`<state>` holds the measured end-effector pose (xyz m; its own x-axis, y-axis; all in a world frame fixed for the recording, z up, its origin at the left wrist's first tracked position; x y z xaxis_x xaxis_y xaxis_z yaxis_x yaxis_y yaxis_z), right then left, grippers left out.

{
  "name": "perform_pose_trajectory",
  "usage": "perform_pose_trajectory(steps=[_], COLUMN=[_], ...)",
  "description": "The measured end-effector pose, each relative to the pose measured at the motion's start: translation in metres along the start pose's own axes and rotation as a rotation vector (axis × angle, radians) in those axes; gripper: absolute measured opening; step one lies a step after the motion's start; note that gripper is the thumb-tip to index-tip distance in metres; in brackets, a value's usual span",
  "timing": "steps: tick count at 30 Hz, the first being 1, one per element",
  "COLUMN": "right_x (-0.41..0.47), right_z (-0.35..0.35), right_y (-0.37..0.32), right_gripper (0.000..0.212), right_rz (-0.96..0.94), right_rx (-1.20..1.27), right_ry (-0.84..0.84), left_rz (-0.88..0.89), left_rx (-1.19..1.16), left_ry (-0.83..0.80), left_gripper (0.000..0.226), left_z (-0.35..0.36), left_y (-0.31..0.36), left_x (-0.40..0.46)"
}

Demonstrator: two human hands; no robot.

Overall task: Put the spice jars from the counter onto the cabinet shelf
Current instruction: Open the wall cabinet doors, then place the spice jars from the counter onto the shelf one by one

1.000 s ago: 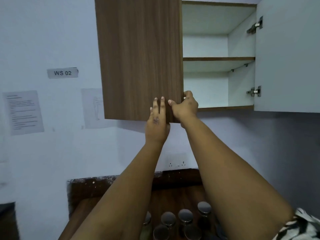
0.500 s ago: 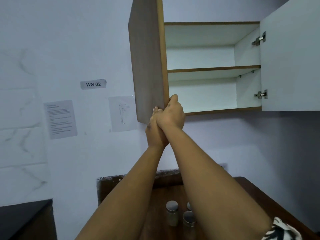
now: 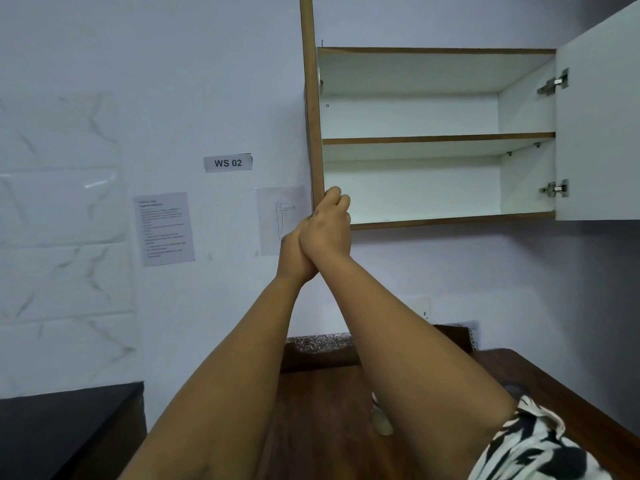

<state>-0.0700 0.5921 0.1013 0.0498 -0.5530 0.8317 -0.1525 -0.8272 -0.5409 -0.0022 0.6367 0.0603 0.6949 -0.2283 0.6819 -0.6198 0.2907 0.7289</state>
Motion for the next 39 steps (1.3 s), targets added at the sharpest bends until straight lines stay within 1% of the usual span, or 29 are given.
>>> perform_pose_trajectory(steps=[4,6,8,10,12,13,14,16,17,18,19,20,21,22,25,31,35,38,39], right_x=[-0.002,0.000,0.000,0.002,0.003,0.004,0.004,0.005,0.004,0.003,0.003,0.002,0.001,0.001,0.001,-0.016,-0.044,-0.071,-0.081], right_z=[0.002,-0.001,-0.004,-0.007,-0.010,-0.012,-0.013,-0.017,-0.020,-0.022,-0.023,-0.024,-0.024,-0.024,-0.026,-0.043,-0.059,-0.073,-0.077], right_y=[-0.001,0.006,0.013,0.020,0.025,0.028,0.030,0.036,0.040,0.046,0.055,0.068,0.083,0.100,0.165,0.327,0.439,0.514,0.536], right_gripper=[0.038,0.037,0.037,0.040,0.043,0.045,0.046,0.046,0.046,0.045,0.044,0.043,0.043,0.043,0.046,0.041,0.041,0.043,0.043], right_rz=[0.026,0.029,0.024,0.014,-0.019,-0.031,-0.040,-0.071,-0.094,-0.114,-0.128,-0.137,-0.140,-0.137,-0.098,0.039,0.149,0.257,0.302], right_rx=[0.009,0.040,0.088,0.148,0.194,0.215,0.231,0.239,0.238,0.234,0.224,0.207,0.186,0.163,0.077,-0.083,-0.170,-0.247,-0.269], right_ry=[0.002,0.004,-0.003,-0.023,-0.054,-0.070,-0.082,-0.080,-0.066,-0.050,-0.034,-0.022,-0.014,-0.010,-0.003,-0.057,-0.161,-0.257,-0.293], left_rz=[-0.136,-0.147,-0.109,-0.134,-0.143,-0.108,-0.104,-0.188,-0.238,-0.274,-0.286,-0.273,-0.259,-0.239,-0.216,-0.200,-0.244,-0.339,-0.360], left_rx=[-0.138,-0.132,-0.111,-0.176,-0.242,-0.245,-0.266,-0.406,-0.432,-0.403,-0.314,-0.167,-0.012,0.084,0.105,0.185,0.271,0.341,0.361], left_ry=[0.000,-0.003,0.019,0.035,0.074,0.104,0.161,0.270,0.318,0.376,0.413,0.432,0.439,0.427,0.353,0.200,0.112,0.017,0.010], left_gripper=[0.027,0.025,0.021,0.022,0.017,0.016,0.018,0.023,0.026,0.027,0.031,0.041,0.050,0.056,0.065,0.070,0.072,0.073,0.072], left_z=[-0.004,0.003,0.008,0.015,0.024,0.027,0.030,0.034,0.040,0.044,0.048,0.055,0.063,0.074,0.119,0.207,0.248,0.259,0.260], left_y=[-0.003,-0.002,-0.004,-0.004,-0.007,-0.005,-0.008,-0.016,-0.024,-0.034,-0.044,-0.053,-0.064,-0.073,-0.104,-0.177,-0.227,-0.265,-0.278], left_x=[-0.003,-0.007,-0.009,-0.015,-0.018,-0.022,-0.024,-0.032,-0.036,-0.038,-0.043,-0.048,-0.054,-0.060,-0.083,-0.138,-0.187,-0.229,-0.243])
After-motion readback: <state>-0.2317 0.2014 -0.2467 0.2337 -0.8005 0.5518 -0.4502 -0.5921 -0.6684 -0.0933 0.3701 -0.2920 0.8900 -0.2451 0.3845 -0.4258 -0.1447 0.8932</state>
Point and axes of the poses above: each hand's wrist, its own x-axis towards the middle knuckle, its own z-axis out of the palm, y = z × x, the point moved 6 cm from there along x, towards the middle knuckle, and after that the axes turned 10 degrees about y, right-handed, at the moved point
